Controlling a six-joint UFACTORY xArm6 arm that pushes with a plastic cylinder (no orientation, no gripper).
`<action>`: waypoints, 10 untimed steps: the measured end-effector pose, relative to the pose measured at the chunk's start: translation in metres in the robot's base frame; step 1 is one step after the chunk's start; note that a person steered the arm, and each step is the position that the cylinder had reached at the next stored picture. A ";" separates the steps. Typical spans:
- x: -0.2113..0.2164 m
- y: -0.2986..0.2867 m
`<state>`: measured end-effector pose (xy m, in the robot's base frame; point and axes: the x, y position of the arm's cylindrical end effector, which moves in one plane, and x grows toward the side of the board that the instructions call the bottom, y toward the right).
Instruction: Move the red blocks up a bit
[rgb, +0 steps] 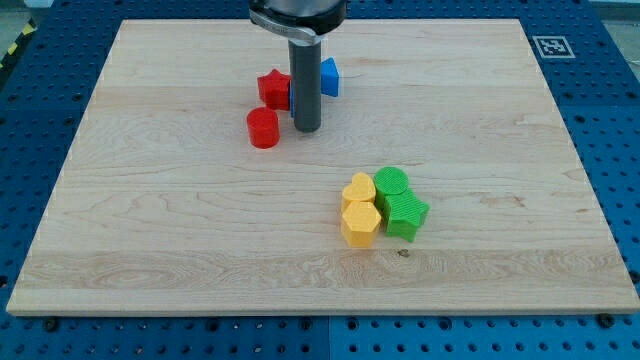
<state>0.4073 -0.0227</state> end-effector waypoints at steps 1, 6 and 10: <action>0.023 -0.011; -0.010 -0.070; -0.006 -0.068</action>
<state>0.4018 -0.0910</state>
